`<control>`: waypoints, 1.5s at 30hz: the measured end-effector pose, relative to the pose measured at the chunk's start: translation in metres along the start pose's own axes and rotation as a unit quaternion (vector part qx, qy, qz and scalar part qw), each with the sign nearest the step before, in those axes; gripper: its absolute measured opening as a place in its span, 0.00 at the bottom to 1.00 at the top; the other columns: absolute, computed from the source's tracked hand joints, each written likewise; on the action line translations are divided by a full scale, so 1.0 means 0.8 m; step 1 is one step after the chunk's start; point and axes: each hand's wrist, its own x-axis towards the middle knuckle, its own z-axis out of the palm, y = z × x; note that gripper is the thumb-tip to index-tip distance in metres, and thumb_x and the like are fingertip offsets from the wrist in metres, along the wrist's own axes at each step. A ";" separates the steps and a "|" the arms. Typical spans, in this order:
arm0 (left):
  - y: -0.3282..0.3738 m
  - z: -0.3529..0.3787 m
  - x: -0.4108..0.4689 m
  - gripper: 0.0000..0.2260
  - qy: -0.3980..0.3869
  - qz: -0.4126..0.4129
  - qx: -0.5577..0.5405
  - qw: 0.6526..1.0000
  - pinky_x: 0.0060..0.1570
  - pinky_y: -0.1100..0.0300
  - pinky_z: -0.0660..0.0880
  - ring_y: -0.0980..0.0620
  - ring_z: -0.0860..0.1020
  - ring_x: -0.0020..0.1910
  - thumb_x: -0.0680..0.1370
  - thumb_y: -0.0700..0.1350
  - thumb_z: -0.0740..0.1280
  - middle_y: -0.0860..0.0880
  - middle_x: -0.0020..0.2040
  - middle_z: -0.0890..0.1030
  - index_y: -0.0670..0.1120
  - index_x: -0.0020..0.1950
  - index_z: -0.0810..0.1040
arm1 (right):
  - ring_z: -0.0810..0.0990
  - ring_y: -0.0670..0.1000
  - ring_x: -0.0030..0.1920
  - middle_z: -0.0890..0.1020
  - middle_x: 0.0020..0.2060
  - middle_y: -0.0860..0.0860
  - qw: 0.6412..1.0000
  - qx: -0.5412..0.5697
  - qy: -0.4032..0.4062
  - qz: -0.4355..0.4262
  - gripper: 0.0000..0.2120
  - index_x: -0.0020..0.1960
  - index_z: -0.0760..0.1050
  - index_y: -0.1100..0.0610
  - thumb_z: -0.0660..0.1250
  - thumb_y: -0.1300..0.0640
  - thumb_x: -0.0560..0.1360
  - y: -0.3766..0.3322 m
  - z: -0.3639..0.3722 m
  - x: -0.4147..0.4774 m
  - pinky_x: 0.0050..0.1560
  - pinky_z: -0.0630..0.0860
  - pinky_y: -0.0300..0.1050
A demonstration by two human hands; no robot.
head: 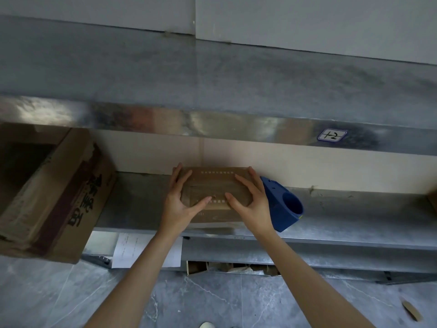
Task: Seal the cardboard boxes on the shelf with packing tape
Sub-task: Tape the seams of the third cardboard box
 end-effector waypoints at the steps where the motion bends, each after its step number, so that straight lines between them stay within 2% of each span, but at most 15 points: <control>1: 0.000 0.001 0.000 0.36 0.004 0.000 0.000 1.000 0.72 0.70 0.59 0.61 0.56 0.78 0.67 0.58 0.75 0.52 0.79 0.60 0.45 0.71 0.72 | 0.57 0.36 0.74 0.60 0.75 0.39 1.000 0.004 -0.001 0.003 0.24 0.66 0.76 0.47 0.75 0.50 0.72 0.000 0.000 0.001 0.63 0.59 0.21; 5: 0.003 -0.001 0.001 0.33 0.008 -0.004 -0.005 1.000 0.73 0.65 0.61 0.60 0.59 0.77 0.66 0.57 0.76 0.54 0.77 0.63 0.47 0.68 0.74 | 0.59 0.34 0.73 0.60 0.75 0.38 1.000 0.016 -0.004 0.006 0.25 0.66 0.75 0.46 0.76 0.49 0.71 0.000 0.000 0.001 0.64 0.62 0.24; 11: -0.003 0.002 0.003 0.35 0.008 0.000 -0.031 1.000 0.72 0.54 0.67 0.55 0.64 0.74 0.66 0.56 0.79 0.52 0.74 0.66 0.45 0.68 0.72 | 0.62 0.38 0.72 0.64 0.71 0.39 0.999 0.047 -0.001 0.006 0.23 0.63 0.76 0.49 0.77 0.52 0.70 0.008 0.001 0.004 0.70 0.66 0.39; 16: -0.004 0.001 0.003 0.35 0.004 -0.003 -0.028 1.000 0.72 0.50 0.67 0.57 0.63 0.74 0.66 0.57 0.77 0.54 0.74 0.64 0.47 0.69 0.71 | 0.62 0.39 0.72 0.64 0.71 0.40 0.999 0.049 -0.001 -0.002 0.22 0.62 0.76 0.49 0.77 0.53 0.70 0.010 0.003 0.006 0.70 0.65 0.39; 20: -0.003 -0.002 0.003 0.36 -0.019 -0.023 -0.017 0.999 0.74 0.51 0.64 0.60 0.58 0.76 0.66 0.53 0.80 0.56 0.78 0.58 0.51 0.71 0.69 | 0.61 0.37 0.72 0.64 0.71 0.40 0.999 0.037 -0.006 -0.007 0.22 0.62 0.76 0.49 0.77 0.53 0.70 0.009 0.000 0.005 0.67 0.63 0.30; 22: 0.001 -0.008 0.001 0.39 -0.040 -0.034 -0.007 0.999 0.74 0.57 0.61 0.61 0.53 0.78 0.64 0.54 0.79 0.59 0.80 0.52 0.55 0.72 0.67 | 0.62 0.37 0.71 0.64 0.71 0.41 1.000 0.029 0.004 -0.010 0.22 0.62 0.76 0.49 0.77 0.53 0.70 0.008 0.001 0.004 0.65 0.61 0.25; 23: 0.004 -0.011 0.000 0.41 -0.049 -0.034 0.001 0.998 0.73 0.61 0.60 0.62 0.51 0.78 0.63 0.56 0.79 0.60 0.80 0.48 0.56 0.73 0.66 | 0.62 0.37 0.72 0.64 0.71 0.41 1.000 0.024 0.014 -0.012 0.23 0.62 0.76 0.49 0.77 0.52 0.69 0.007 0.001 0.003 0.65 0.61 0.25; 25: 0.009 -0.018 -0.003 0.44 -0.056 -0.033 0.026 0.998 0.71 0.66 0.58 0.62 0.50 0.78 0.62 0.59 0.78 0.62 0.79 0.46 0.56 0.75 0.63 | 0.61 0.41 0.73 0.62 0.70 0.40 0.999 0.007 0.036 -0.012 0.24 0.62 0.75 0.47 0.78 0.50 0.68 0.005 0.001 0.001 0.68 0.61 0.30; 28: 0.010 -0.024 -0.011 0.44 -0.046 -0.039 0.034 0.998 0.72 0.56 0.61 0.58 0.53 0.77 0.62 0.56 0.81 0.60 0.78 0.50 0.58 0.74 0.64 | 0.62 0.45 0.73 0.63 0.69 0.41 0.998 -0.015 0.064 -0.016 0.25 0.62 0.75 0.45 0.77 0.46 0.68 0.000 0.002 -0.003 0.72 0.65 0.45; 30: 0.009 -0.028 -0.017 0.44 -0.042 -0.046 0.024 0.998 0.72 0.55 0.63 0.57 0.55 0.77 0.63 0.51 0.82 0.60 0.77 0.51 0.59 0.74 0.64 | 0.63 0.46 0.72 0.64 0.69 0.43 0.998 -0.025 0.061 -0.019 0.26 0.64 0.74 0.43 0.76 0.42 0.68 -0.004 0.001 -0.007 0.71 0.67 0.49; 33: 0.004 -0.035 -0.027 0.44 -0.043 -0.056 0.032 0.997 0.69 0.60 0.63 0.59 0.57 0.75 0.64 0.50 0.83 0.60 0.77 0.54 0.59 0.74 0.64 | 0.63 0.45 0.72 0.62 0.71 0.42 0.999 -0.026 0.030 -0.008 0.32 0.67 0.69 0.39 0.73 0.34 0.66 -0.009 -0.008 -0.013 0.70 0.66 0.44; 36: 0.003 -0.040 -0.036 0.42 -0.043 -0.069 0.024 0.996 0.66 0.68 0.62 0.68 0.60 0.70 0.66 0.47 0.82 0.60 0.73 0.59 0.60 0.73 0.63 | 0.63 0.41 0.71 0.65 0.71 0.44 1.000 -0.023 0.000 0.007 0.39 0.71 0.65 0.40 0.70 0.28 0.64 -0.003 -0.018 -0.023 0.67 0.63 0.37; 39: 0.008 -0.041 -0.041 0.39 -0.047 -0.106 0.005 0.993 0.65 0.62 0.64 0.63 0.64 0.67 0.69 0.46 0.80 0.61 0.69 0.65 0.63 0.72 0.62 | 0.66 0.41 0.69 0.67 0.71 0.44 0.999 -0.027 -0.033 0.023 0.40 0.73 0.62 0.39 0.72 0.31 0.65 0.008 -0.020 -0.032 0.67 0.66 0.40; 42: 0.015 -0.040 -0.040 0.37 -0.046 -0.129 -0.016 0.991 0.65 0.57 0.65 0.59 0.65 0.66 0.71 0.44 0.78 0.61 0.66 0.67 0.63 0.72 0.63 | 0.67 0.44 0.68 0.68 0.70 0.46 0.996 -0.068 -0.059 0.011 0.34 0.70 0.61 0.34 0.74 0.39 0.68 0.008 -0.018 -0.028 0.66 0.69 0.46; 45: 0.021 -0.042 -0.035 0.35 -0.042 -0.129 -0.027 0.990 0.66 0.55 0.68 0.58 0.68 0.64 0.71 0.43 0.78 0.60 0.64 0.70 0.61 0.71 0.65 | 0.69 0.45 0.65 0.71 0.68 0.47 0.995 -0.085 -0.050 0.018 0.33 0.68 0.63 0.34 0.76 0.45 0.69 -0.002 -0.017 -0.019 0.64 0.71 0.46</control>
